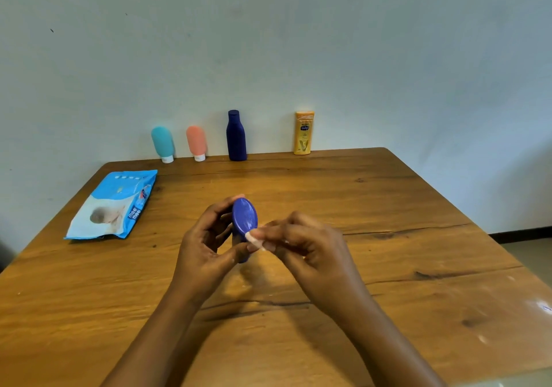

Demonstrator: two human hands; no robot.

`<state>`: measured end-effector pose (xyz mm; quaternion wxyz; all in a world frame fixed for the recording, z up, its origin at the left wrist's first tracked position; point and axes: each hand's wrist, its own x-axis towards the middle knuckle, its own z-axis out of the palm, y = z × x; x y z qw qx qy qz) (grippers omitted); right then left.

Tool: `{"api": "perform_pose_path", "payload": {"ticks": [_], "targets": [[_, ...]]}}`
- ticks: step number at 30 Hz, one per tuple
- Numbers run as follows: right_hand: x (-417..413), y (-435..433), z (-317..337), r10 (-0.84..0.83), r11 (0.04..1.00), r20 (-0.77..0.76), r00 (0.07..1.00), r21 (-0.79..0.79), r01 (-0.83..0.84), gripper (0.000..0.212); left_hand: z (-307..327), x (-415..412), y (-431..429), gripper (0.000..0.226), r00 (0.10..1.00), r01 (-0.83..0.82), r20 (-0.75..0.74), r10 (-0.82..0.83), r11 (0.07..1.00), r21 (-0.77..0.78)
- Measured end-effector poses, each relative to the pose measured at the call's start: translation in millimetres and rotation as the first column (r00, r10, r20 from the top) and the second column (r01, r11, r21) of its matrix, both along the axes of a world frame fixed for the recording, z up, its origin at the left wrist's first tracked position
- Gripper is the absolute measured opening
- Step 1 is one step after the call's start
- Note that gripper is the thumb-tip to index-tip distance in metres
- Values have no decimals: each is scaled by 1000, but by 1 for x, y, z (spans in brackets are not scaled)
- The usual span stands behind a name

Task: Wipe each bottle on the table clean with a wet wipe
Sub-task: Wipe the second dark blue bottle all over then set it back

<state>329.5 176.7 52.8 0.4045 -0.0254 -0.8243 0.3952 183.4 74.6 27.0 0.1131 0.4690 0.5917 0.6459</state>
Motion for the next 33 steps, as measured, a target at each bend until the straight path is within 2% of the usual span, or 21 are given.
{"api": "perform_pose_path", "payload": {"ticks": [2, 4, 5, 7, 10, 14, 16, 17, 18, 19, 20, 21, 22, 23, 24, 27, 29, 31, 33], "targets": [[4, 16, 3, -43, 986, -41, 998, -160, 36, 25, 2, -6, 2, 69, 994, -10, -108, -1, 995, -101], [5, 34, 3, -91, 945, -71, 993, -322, 64, 23, 3, -19, 5, 72, 937, -53, -346, -48, 960, -276], [3, 39, 1, -93, 928, -74, 993, -367, 59, 22, 4, -25, 7, 73, 886, -65, -449, -117, 927, -370], [-3, 42, -8, -60, 904, -74, 995, -427, 23, 20, 4, -34, 13, 71, 788, -61, -534, -305, 825, -561], [-14, 40, -27, -18, 865, -36, 999, -503, -3, 23, 8, -36, 22, 67, 674, -109, -509, -535, 610, -785], [-25, 42, -39, 0, 812, -20, 1000, -584, -12, 25, 7, -37, 28, 72, 560, -156, -460, -689, 457, -876], [-27, 43, -42, 5, 806, -1, 1000, -592, -4, 26, 2, -44, 24, 76, 558, -127, -404, -725, 406, -905], [-28, 43, -43, 12, 800, 8, 1000, -600, -5, 26, 1, -49, 20, 78, 591, -94, -376, -714, 402, -911], [-29, 43, -44, 18, 796, 15, 1000, -606, -5, 26, 0, -53, 16, 80, 658, -54, -352, -666, 425, -904], [-29, 44, -46, 20, 790, 20, 1000, -613, -4, 24, 0, -55, 14, 79, 766, -27, -328, -553, 482, -876], [-29, 44, -47, 18, 788, 27, 999, -616, 3, 23, 0, -55, 13, 76, 885, -46, -297, -360, 567, -823], [-30, 44, -48, 12, 782, 39, 999, -623, 14, 23, -2, -54, 13, 69, 960, -137, -261, -103, 640, -756], [-31, 44, -50, 8, 776, 53, 999, -630, 27, 23, -4, -52, 16, 61, 964, -263, -221, 148, 656, -707], [-32, 44, -53, 8, 771, 68, 998, -636, 37, 23, -7, -51, 20, 54, 927, -360, -194, 322, 611, -705], [-33, 43, -56, 8, 768, 89, 996, -639, 51, 24, -10, -49, 24, 53, 895, -399, -187, 406, 537, -743], [-36, 42, -63, 19, 760, 125, 992, -646, 67, 24, -16, -51, 40, 74, 889, -363, -195, 414, 378, -851], [-38, 42, -67, 20, 762, 133, 991, -644, 71, 24, -14, -53, 51, 73, 882, -376, -232, 411, 314, -872], [-38, 42, -70, 18, 754, 145, 989, -652, 82, 22, -11, -55, 59, 66, 888, -357, -229, 398, 285, -889], [-40, 41, -74, 14, 761, 155, 988, -643, 90, 20, -8, -57, 64, 58, 904, -304, -172, 391, 305, -902]]}}
